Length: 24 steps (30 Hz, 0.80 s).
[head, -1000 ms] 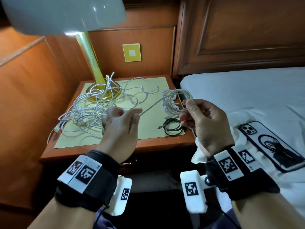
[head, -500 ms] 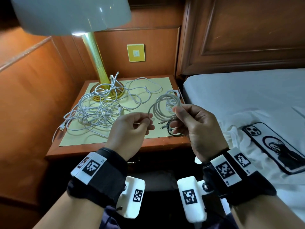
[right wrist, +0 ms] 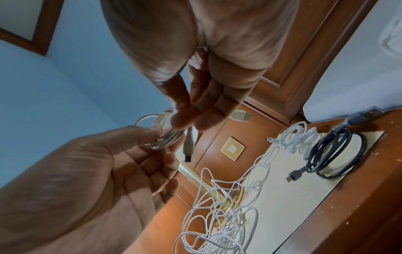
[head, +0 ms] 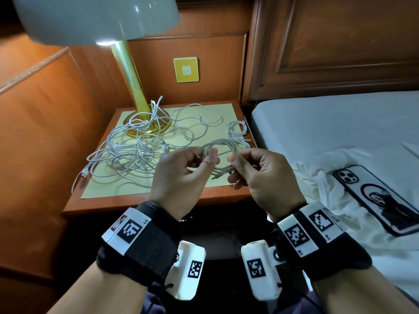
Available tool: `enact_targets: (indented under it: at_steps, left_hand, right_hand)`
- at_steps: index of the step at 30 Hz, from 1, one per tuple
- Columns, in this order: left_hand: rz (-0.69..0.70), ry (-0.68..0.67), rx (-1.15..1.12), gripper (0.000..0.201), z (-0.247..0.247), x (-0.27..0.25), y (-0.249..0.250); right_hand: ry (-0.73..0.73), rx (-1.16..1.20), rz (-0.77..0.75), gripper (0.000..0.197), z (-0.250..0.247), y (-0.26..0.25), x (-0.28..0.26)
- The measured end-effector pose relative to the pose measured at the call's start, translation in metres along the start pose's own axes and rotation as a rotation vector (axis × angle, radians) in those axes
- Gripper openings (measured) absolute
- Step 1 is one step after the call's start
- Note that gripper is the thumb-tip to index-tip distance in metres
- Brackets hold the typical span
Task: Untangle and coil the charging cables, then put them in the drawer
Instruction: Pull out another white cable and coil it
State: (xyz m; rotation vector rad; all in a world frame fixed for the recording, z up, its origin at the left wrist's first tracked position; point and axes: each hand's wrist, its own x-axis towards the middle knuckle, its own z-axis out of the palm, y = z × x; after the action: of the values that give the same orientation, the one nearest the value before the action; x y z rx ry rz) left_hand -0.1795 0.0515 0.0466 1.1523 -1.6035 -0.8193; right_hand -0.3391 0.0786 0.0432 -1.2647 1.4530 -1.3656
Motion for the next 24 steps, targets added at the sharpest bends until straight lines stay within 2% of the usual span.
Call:
enact_targets:
  at_steps: [2,6,13,17,20,24]
  left_hand:
    - [0.008,0.022,0.004,0.023,0.001,-0.001,0.001]
    - [-0.022,0.004,0.006,0.004,0.002,0.001,0.0]
    - [-0.187,-0.012,-0.192,0.01,0.007,0.003,-0.006]
    - [-0.253,-0.093,-0.25,0.025,0.008,0.004,-0.002]
    - [-0.333,-0.185,-0.29,0.012,0.001,0.008,-0.001]
    - [-0.331,-0.323,-0.272,0.019,-0.006,0.007,0.001]
  right_hand:
    - [0.011,-0.013,0.0,0.016,0.0,0.0,0.0]
    - [0.033,-0.054,-0.015,0.015,0.0,-0.001,-0.001]
    - [0.041,-0.172,-0.086,0.013,0.002,0.001,-0.001]
    - [0.047,-0.199,-0.084,0.006,0.002,0.003,0.0]
    - [0.033,-0.174,-0.069,0.004,0.001,0.001,-0.001]
    - [0.023,-0.002,0.047,0.008,0.002,-0.001,0.002]
